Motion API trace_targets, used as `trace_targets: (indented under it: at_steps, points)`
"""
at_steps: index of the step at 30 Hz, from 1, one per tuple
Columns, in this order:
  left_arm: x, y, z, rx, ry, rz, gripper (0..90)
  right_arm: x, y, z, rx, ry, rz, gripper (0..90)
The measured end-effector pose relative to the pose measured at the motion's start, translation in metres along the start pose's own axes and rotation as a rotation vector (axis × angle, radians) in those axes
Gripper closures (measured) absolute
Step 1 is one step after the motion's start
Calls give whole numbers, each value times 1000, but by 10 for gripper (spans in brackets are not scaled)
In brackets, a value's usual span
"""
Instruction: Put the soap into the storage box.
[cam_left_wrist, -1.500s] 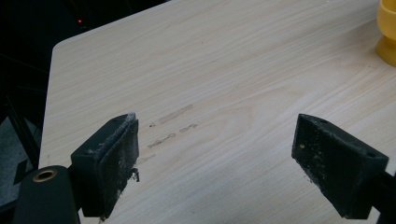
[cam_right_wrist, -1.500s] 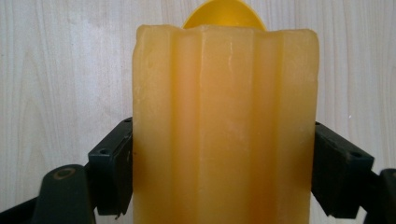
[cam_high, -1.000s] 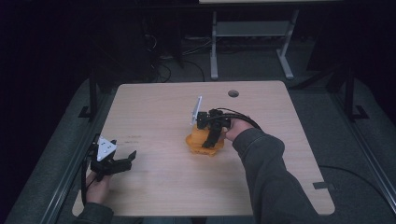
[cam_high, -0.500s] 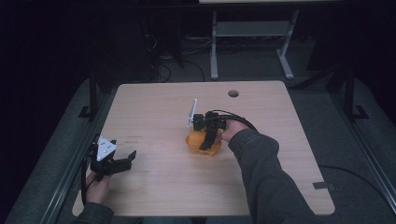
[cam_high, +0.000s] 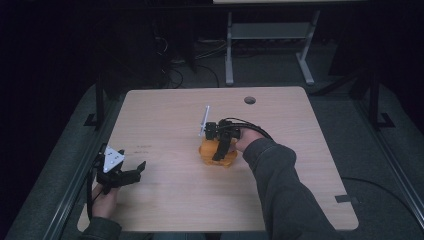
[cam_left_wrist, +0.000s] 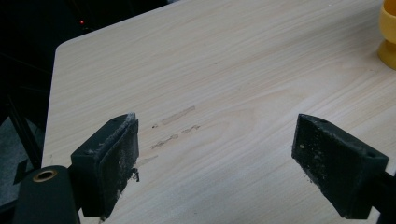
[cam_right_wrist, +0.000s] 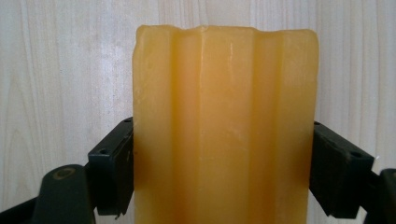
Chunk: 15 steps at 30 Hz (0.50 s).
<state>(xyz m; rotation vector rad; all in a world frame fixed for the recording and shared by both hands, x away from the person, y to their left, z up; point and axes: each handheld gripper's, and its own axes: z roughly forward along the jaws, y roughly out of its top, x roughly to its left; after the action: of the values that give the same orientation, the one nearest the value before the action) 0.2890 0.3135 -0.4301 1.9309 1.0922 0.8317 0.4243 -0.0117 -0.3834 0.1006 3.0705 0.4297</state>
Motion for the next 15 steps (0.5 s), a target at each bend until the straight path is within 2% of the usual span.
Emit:
trace_targets:
  at_steps: [10, 15]
  points:
    - [0, 0, 0, -9, 1, -2, 141, -2, 1, 2, 3, -2, 6, 205]
    - [0, 0, 0, -8, 1, -3, 141, -4, 1, 4, -3, 8, 31, 204]
